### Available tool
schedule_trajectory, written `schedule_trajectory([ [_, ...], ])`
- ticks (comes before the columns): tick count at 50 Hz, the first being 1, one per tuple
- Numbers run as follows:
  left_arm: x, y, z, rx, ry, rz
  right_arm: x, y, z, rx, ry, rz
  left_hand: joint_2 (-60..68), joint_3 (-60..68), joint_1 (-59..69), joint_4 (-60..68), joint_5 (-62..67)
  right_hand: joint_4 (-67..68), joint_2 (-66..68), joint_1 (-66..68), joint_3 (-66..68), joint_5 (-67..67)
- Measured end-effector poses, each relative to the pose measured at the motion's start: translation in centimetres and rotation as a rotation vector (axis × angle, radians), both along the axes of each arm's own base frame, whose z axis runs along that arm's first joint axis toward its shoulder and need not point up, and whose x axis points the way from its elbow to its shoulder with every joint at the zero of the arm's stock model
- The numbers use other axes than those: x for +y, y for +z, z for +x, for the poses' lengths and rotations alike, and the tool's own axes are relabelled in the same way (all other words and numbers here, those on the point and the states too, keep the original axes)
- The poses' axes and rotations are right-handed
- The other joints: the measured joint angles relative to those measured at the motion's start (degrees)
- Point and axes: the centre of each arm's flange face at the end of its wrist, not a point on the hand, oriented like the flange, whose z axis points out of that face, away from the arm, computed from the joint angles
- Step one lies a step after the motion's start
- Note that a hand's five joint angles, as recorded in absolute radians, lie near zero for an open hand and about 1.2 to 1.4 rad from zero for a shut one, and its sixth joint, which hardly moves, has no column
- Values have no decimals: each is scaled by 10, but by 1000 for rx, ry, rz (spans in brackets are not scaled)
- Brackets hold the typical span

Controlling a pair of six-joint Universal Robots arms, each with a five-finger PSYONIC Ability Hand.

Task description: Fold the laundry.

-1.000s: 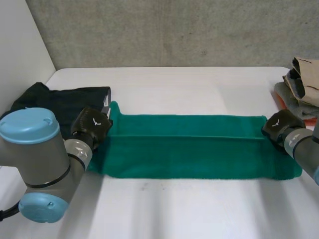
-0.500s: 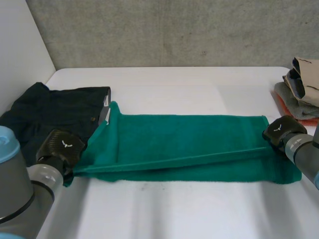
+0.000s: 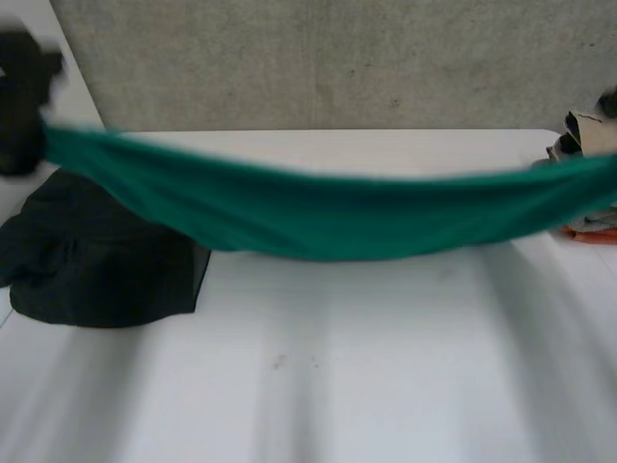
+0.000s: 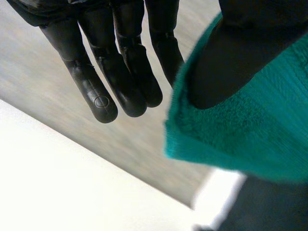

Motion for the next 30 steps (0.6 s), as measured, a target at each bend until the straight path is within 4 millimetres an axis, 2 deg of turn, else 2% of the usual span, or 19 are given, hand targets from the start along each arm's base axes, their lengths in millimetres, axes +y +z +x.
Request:
schedule_trajectory([
  [1,1,6,0,6,-4,-19,1,4,0,-2,2,-11,0,0,0,0,0,0,0,0,0,0],
  [2,5,22,0,21,-18,-70,6,19,-1,-8,9,-52,0,0,0,0,0,0,0,0,0,0],
  [4,7,32,0,28,-33,-100,9,29,-1,-12,13,-79,0,0,0,0,0,0,0,0,0,0],
  [7,2,32,-4,16,-52,-87,10,35,-1,-12,16,-89,0,0,0,0,0,0,0,0,0,0],
  [9,-6,21,-8,-5,-63,-39,6,32,-2,-10,16,-72,0,0,0,0,0,0,0,0,0,0],
  [10,-13,9,-11,-24,-68,9,0,25,-2,-5,16,-43,0,0,0,0,0,0,0,0,0,0],
  [11,-16,5,-12,-29,-69,24,-2,23,-2,-5,15,-35,0,0,0,0,0,0,0,0,0,0],
  [18,-63,-72,-28,-122,-70,291,-51,-48,4,28,22,204,0,1,0,0,0,0,0,0,0,0],
  [22,-98,-113,-36,-159,-55,403,-87,-89,10,43,23,287,0,1,0,0,0,0,0,0,0,0],
  [26,-133,-134,-45,-172,-46,418,-121,-113,22,43,41,242,1,1,0,0,0,0,0,0,0,0],
  [28,-154,-134,-52,-169,-43,374,-140,-116,32,36,54,161,1,1,0,1,0,0,0,0,0,0],
  [30,-179,-124,-61,-155,-39,278,-161,-112,44,21,67,31,1,1,0,2,0,0,0,0,0,0],
])
